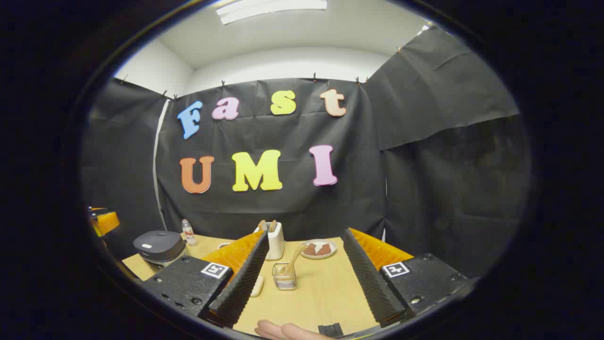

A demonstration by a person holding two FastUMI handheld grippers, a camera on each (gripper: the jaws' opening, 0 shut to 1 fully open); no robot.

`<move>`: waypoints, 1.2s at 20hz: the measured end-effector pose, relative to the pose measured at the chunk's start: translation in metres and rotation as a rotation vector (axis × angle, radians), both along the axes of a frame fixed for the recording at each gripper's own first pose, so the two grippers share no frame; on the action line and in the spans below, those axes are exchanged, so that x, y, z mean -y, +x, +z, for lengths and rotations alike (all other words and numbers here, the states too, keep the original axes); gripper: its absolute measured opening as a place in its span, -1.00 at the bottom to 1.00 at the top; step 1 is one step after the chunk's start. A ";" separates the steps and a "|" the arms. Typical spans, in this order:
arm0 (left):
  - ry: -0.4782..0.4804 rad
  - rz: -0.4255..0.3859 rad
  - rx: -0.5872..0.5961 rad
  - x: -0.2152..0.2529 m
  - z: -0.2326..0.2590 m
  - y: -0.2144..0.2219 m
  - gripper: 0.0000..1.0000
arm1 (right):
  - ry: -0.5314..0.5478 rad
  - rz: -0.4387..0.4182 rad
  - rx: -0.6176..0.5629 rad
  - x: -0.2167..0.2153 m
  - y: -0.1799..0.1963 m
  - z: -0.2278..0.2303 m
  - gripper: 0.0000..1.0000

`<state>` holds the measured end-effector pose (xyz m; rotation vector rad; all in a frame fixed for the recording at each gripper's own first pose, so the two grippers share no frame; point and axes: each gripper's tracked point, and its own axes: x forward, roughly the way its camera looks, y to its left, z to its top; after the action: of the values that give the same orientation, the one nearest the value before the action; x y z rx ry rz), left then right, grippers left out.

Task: Close the left gripper, press the button to open the rice cooker; take a wooden spoon from the chopstick holder with the right hand, scoop a spoonful of rice and pour it into the rice cooker, then put the wooden spoon back into the chopstick holder.

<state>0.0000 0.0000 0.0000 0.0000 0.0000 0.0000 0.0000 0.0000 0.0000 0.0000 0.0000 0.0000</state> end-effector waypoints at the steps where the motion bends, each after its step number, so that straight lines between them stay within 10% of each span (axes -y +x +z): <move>1: 0.002 0.003 0.003 0.000 -0.001 0.000 0.86 | -0.001 0.002 0.006 0.001 0.000 0.000 1.00; 24: -0.067 0.060 -0.012 -0.042 -0.021 0.027 0.83 | -0.009 0.053 -0.010 -0.014 0.006 -0.019 0.96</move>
<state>0.0268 0.0419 -0.0212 -0.0672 0.0120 0.0597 0.0059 0.0140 -0.0195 -0.0095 0.0100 0.0528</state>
